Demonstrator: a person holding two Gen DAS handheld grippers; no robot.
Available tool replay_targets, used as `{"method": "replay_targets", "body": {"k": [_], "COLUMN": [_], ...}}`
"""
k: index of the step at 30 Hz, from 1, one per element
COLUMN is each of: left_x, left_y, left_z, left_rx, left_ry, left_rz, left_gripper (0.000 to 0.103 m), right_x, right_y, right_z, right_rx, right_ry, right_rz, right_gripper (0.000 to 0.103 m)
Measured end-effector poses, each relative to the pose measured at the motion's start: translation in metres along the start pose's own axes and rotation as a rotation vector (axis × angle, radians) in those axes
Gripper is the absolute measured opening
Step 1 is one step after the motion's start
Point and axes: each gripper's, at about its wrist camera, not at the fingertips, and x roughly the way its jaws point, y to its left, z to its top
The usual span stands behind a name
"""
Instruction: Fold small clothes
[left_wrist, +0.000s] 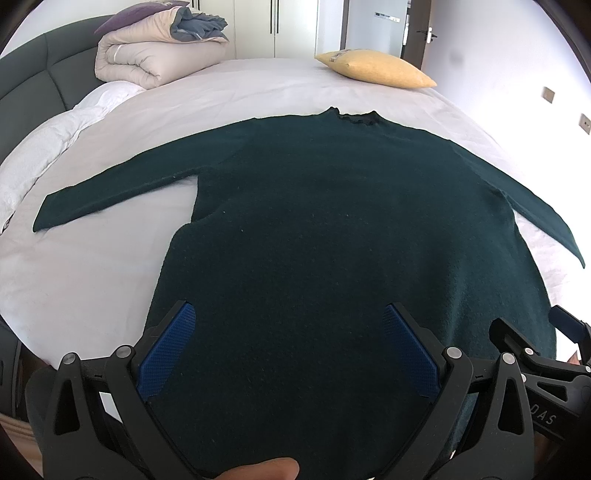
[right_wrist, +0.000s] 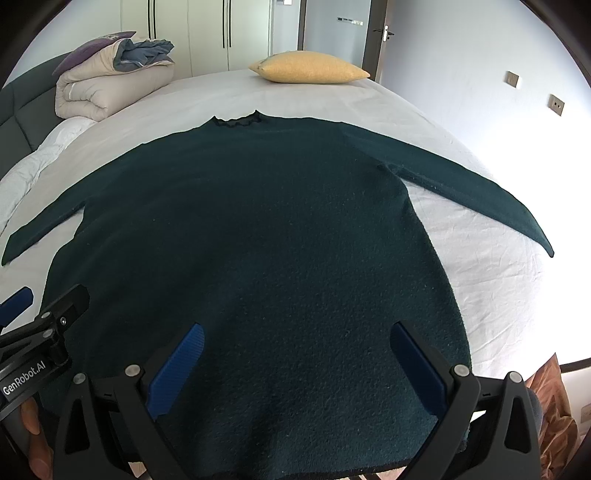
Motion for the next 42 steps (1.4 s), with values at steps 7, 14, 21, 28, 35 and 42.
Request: {"method": "replay_targets", "body": {"k": [7, 14, 21, 28, 35, 42], "left_x": [-0.0013, -0.003, -0.0032, -0.0029, -0.0028, -0.0027], "left_y": [-0.0042, -0.0067, -0.0079, -0.0079, -0.0077, -0.0076], "left_z": [-0.0034, -0.0029, -0.0028, -0.0027, -0.0024, -0.0022], "left_rx": [0.011, 0.009, 0.008, 0.006, 0.005, 0.005], "left_ry": [0.001, 0.003, 0.004, 0.006, 0.006, 0.006], "left_rz": [-0.004, -0.005, -0.005, -0.005, -0.005, -0.005], "left_gripper": [0.103, 0.103, 0.103, 0.103, 0.103, 0.103], "right_x": [0.0003, -0.0006, -0.0004, 0.0002, 0.0002, 0.0001], "right_y": [0.0004, 0.0015, 0.0015, 0.0028, 0.003, 0.0031], "right_z": [-0.0016, -0.0022, -0.0022, -0.0029, -0.0036, -0.0041], "right_rx": [-0.001, 0.0, -0.001, -0.003, -0.002, 0.0], "right_ry": [0.003, 0.001, 0.002, 0.002, 0.003, 0.004], "right_rz": [-0.002, -0.003, -0.002, -0.003, -0.002, -0.001], "right_gripper": [0.103, 0.103, 0.103, 0.103, 0.103, 0.103]}}
